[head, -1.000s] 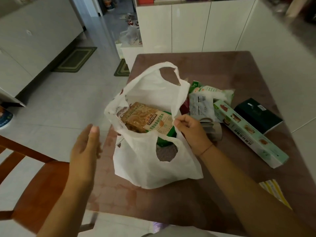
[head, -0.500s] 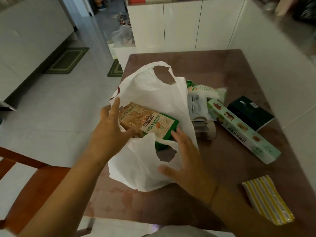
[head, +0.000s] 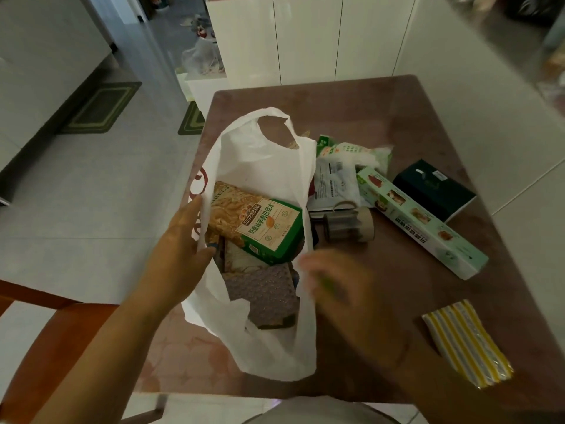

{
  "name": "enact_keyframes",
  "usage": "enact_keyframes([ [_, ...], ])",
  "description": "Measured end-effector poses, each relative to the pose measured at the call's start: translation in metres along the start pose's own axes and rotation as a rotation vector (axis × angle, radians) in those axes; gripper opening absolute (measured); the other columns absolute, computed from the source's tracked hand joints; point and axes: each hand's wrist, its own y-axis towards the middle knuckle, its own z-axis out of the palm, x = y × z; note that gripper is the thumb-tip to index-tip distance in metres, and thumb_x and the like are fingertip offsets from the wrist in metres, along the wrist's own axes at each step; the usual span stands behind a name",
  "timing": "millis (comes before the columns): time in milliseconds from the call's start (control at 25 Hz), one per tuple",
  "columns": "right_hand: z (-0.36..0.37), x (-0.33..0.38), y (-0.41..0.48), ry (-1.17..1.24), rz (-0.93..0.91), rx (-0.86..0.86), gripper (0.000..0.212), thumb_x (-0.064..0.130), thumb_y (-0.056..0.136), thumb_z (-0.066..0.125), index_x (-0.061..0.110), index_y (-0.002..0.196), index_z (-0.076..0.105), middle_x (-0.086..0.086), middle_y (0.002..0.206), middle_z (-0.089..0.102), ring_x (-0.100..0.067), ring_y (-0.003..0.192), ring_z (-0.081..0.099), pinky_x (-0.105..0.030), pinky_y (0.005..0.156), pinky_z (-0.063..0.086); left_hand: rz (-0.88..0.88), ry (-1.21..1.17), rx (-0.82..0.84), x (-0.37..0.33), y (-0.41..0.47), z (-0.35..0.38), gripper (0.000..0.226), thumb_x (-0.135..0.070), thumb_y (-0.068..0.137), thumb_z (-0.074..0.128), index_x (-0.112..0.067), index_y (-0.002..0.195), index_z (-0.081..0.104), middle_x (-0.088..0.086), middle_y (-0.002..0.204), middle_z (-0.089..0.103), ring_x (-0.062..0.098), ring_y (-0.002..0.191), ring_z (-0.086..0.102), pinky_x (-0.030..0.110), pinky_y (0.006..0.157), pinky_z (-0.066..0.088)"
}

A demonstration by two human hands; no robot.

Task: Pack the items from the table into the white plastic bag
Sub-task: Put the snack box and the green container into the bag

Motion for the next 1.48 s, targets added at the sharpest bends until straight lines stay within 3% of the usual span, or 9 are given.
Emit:
enact_keyframes([
  [80,-0.007,-0.042,0.011,0.014,0.398,-0.365,0.026,0.037,0.087,0.056,0.024,0.109,0.057,0.006,0.109,0.062,-0.005,0.106,0.058,-0.023,0.092,0.049,0.022,-0.046,-0.039,0.001,0.002,0.002,0.083,-0.01,0.082,0.067,-0.03,0.147,0.02,0.01,0.144,0.042,0.023,0.089,0.058,0.051,0.083,0.051],
  [200,0.016,-0.101,0.018,0.178,0.981,-0.17,0.071,0.04,0.077,0.069,0.013,0.135,0.038,-0.008,0.134,0.048,-0.026,0.125,0.047,-0.04,0.102,0.043,0.034,-0.046,-0.07,-0.004,-0.001,0.008,0.081,-0.011,0.082,0.068,-0.028,0.147,0.023,0.008,0.146,0.038,0.018,0.085,0.054,0.048,0.08,0.052],
  [520,0.071,-0.118,0.044,0.034,0.952,-0.061,0.047,0.005,0.087,0.051,0.004,0.133,0.041,-0.017,0.131,0.052,-0.035,0.12,0.05,-0.038,0.1,0.041,0.028,-0.034,-0.113,0.003,-0.003,0.014,0.073,-0.015,0.081,0.068,-0.02,0.145,0.031,0.013,0.141,0.043,0.01,0.068,0.052,0.048,0.075,0.053],
  [720,0.05,-0.116,0.05,0.323,1.156,-0.011,0.027,0.019,0.085,0.064,0.004,0.106,0.059,-0.013,0.11,0.061,-0.033,0.11,0.056,-0.044,0.099,0.046,0.014,-0.042,-0.114,0.003,-0.003,0.016,0.07,-0.016,0.082,0.068,-0.019,0.144,0.034,0.013,0.138,0.046,0.02,0.081,0.057,0.053,0.079,0.052],
  [880,0.044,-0.122,0.039,0.32,1.137,-0.101,0.019,0.015,0.081,0.069,0.011,0.066,0.057,-0.015,0.092,0.064,-0.029,0.092,0.06,-0.043,0.092,0.051,0.02,-0.039,-0.124,0.002,-0.001,0.018,0.069,-0.015,0.082,0.067,-0.019,0.143,0.034,0.013,0.136,0.049,0.02,0.08,0.057,0.049,0.077,0.053],
  [1080,0.014,-0.137,0.018,0.375,1.071,-0.267,0.024,0.006,0.079,0.07,0.013,0.062,0.055,-0.013,0.08,0.061,-0.024,0.069,0.056,-0.034,0.067,0.05,0.03,-0.045,-0.125,0.0,0.001,0.016,0.067,-0.015,0.083,0.066,-0.02,0.143,0.035,0.012,0.135,0.049,0.019,0.076,0.056,0.046,0.074,0.054],
  [1240,-0.036,-0.151,-0.003,0.043,0.966,-0.295,0.011,0.014,0.078,0.072,0.009,0.079,0.062,-0.013,0.09,0.059,-0.037,0.1,0.059,-0.045,0.087,0.048,0.023,-0.049,-0.13,0.001,0.002,0.016,0.067,-0.015,0.083,0.066,-0.019,0.143,0.035,0.013,0.134,0.05,0.02,0.077,0.057,0.047,0.074,0.054],
  [1360,-0.046,-0.14,0.0,-0.413,0.674,0.078,0.096,0.041,0.064,0.08,0.018,0.142,0.029,-0.009,0.148,0.028,-0.029,0.137,0.028,-0.044,0.111,0.027,0.028,-0.061,-0.123,0.001,0.003,0.018,0.068,-0.015,0.083,0.066,-0.02,0.143,0.035,0.012,0.135,0.049,0.021,0.078,0.058,0.051,0.075,0.054],
  [1480,-0.025,-0.138,0.009,-0.823,0.339,0.56,0.128,0.061,0.055,0.075,0.035,0.146,-0.011,-0.001,0.158,-0.006,-0.026,0.145,-0.007,-0.051,0.116,-0.006,0.025,-0.063,-0.11,0.0,0.003,0.019,0.067,-0.016,0.083,0.066,-0.019,0.143,0.035,0.011,0.137,0.047,0.02,0.08,0.057,0.051,0.076,0.053],
])
